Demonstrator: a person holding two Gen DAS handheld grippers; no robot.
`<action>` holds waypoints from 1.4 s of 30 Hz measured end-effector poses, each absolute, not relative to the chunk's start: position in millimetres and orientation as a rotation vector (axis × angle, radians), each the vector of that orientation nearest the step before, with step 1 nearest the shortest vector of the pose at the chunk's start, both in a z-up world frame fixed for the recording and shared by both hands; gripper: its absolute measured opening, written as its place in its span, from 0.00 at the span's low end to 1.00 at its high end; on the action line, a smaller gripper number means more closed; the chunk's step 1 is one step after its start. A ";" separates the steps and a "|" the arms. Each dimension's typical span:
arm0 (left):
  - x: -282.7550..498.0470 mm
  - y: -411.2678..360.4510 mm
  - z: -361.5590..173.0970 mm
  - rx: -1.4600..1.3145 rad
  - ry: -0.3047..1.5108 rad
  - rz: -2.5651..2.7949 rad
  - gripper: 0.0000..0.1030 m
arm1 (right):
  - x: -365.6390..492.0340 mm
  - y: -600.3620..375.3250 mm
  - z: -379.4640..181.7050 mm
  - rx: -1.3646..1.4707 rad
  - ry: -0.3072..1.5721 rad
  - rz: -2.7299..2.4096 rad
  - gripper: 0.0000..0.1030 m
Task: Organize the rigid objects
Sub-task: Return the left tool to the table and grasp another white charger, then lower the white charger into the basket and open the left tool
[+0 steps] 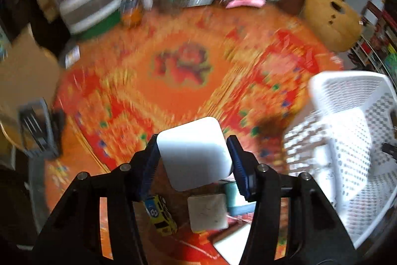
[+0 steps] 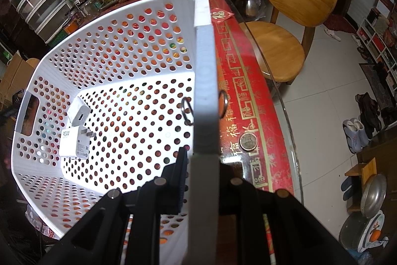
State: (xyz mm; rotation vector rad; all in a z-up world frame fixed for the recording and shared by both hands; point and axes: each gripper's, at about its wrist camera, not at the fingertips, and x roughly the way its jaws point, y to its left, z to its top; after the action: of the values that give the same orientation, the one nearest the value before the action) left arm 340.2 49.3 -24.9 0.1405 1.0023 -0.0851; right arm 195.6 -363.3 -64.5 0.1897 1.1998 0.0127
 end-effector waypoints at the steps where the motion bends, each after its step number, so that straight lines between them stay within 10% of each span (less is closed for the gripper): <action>1: 336.6 39.4 -8.8 0.174 0.978 -0.107 0.50 | 195.7 -363.2 -64.6 0.188 1.199 0.013 0.16; 17: 323.5 -180.8 -5.9 0.521 1.096 -0.436 0.50 | 196.0 -361.5 -65.1 0.182 1.202 0.011 0.16; 42: 337.5 -218.0 -78.3 0.629 1.254 -0.467 0.50 | 195.5 -361.2 -65.3 0.179 1.204 0.017 0.16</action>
State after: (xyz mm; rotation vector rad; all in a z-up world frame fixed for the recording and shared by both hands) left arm 337.5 -218.0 -78.3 0.6286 1.2540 -0.4666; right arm 195.5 -361.2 -65.3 0.1788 1.2044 0.0171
